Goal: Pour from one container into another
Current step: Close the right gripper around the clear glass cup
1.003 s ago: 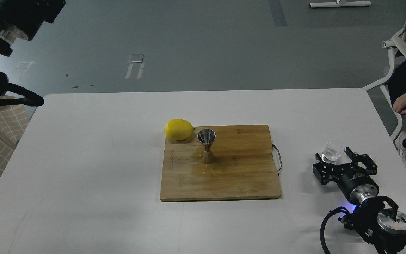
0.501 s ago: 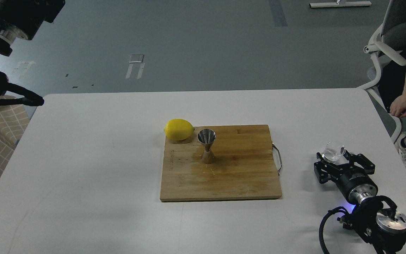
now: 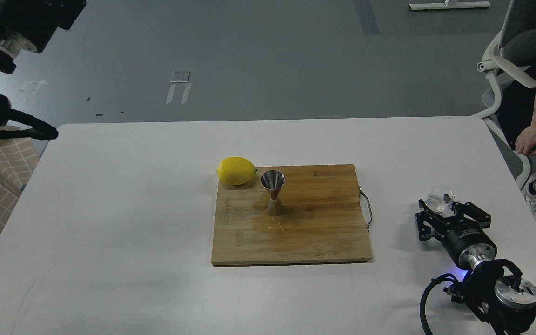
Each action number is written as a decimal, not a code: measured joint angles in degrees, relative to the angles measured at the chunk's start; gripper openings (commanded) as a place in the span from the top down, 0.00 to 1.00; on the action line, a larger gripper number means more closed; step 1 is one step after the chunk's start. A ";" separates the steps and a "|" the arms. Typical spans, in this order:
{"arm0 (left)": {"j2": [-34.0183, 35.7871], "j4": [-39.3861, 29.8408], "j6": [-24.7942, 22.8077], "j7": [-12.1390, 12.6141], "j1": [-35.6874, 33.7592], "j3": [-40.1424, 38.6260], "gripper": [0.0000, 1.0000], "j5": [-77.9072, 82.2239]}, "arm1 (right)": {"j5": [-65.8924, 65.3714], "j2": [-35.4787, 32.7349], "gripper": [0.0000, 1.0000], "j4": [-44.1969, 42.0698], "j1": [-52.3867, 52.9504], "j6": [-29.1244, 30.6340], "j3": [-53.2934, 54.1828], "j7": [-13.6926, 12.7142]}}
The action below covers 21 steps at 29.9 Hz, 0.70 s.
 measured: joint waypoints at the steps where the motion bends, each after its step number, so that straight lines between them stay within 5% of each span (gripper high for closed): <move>1: 0.00 0.00 0.00 0.00 0.00 -0.01 0.03 0.00 | 0.00 0.00 0.44 0.00 0.02 0.03 0.05 -0.05; 21: -0.09 0.01 0.00 -0.05 0.00 -0.05 0.03 0.00 | 0.36 -0.52 0.43 1.78 -0.23 0.49 0.75 -0.21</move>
